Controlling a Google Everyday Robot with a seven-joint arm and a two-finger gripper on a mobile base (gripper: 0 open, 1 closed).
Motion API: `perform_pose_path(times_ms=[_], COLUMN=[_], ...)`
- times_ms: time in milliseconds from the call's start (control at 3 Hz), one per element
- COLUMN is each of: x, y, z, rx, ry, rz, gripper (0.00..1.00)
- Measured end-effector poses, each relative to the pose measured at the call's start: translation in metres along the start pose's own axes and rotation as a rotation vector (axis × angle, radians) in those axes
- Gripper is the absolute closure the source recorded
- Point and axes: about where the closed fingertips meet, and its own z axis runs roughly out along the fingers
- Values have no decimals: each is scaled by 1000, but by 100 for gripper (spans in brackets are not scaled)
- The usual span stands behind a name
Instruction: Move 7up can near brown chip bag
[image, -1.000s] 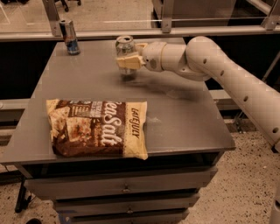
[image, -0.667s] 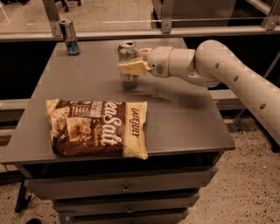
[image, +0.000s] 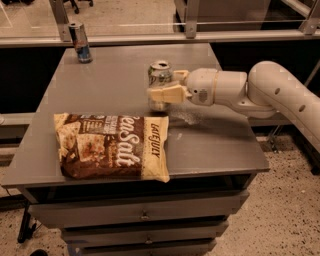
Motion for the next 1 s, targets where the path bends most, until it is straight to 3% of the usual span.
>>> perform_pose_path(times_ms=[333,1000], x=[9,16], y=[14,45], z=[-14,-9], rx=[-56,-201], ry=[10,10], rz=[32,67], gripper=[82,36])
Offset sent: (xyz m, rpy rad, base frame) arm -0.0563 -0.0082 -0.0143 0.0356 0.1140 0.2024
